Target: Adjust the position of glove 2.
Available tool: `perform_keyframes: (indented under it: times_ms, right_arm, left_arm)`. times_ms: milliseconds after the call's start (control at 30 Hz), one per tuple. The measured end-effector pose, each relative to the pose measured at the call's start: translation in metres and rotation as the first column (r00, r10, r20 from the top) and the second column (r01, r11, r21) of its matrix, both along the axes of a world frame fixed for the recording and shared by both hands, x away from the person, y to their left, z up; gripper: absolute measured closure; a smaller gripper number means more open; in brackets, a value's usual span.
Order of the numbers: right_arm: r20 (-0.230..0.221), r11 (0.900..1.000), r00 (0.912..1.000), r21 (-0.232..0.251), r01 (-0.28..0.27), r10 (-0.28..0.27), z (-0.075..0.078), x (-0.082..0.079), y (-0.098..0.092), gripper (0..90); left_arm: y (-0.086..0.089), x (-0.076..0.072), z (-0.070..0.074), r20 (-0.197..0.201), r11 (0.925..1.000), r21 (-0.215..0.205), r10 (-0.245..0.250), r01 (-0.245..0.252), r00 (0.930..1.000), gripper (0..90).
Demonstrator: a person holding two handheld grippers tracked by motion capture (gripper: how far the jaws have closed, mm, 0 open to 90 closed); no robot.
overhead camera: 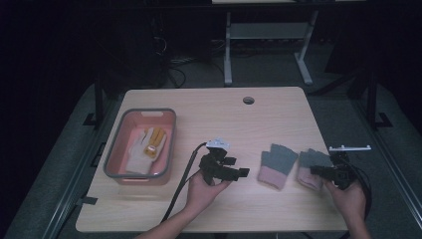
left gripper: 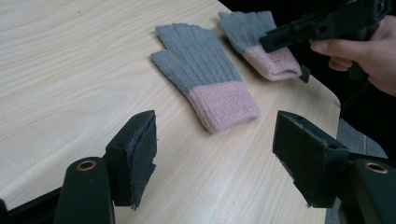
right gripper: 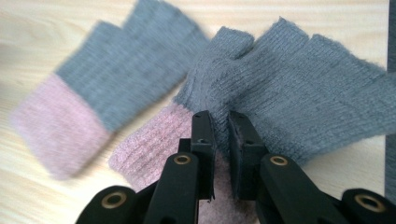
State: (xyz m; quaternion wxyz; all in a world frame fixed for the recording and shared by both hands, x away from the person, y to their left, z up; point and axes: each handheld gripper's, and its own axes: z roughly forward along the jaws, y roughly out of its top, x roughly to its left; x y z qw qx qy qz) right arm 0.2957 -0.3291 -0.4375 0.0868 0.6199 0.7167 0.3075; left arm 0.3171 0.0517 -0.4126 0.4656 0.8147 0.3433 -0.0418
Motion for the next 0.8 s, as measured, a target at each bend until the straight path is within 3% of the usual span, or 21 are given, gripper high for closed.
perform_keyframes:
  times_ms: [267,800]
  right_arm:
    - [0.041,0.999,0.9984,0.02,-0.041,0.04,0.019,0.002,0.022,81.4]
    - [0.034,0.993,0.9937,0.038,-0.108,0.107,0.02,0.012,0.067,80.9]
  left_arm:
    - [0.0,-0.001,0.001,0.003,1.0,-0.002,-0.002,0.002,1.0,30.3]
    - [0.001,0.0,0.0,0.006,1.0,0.009,0.002,-0.002,1.0,30.3]
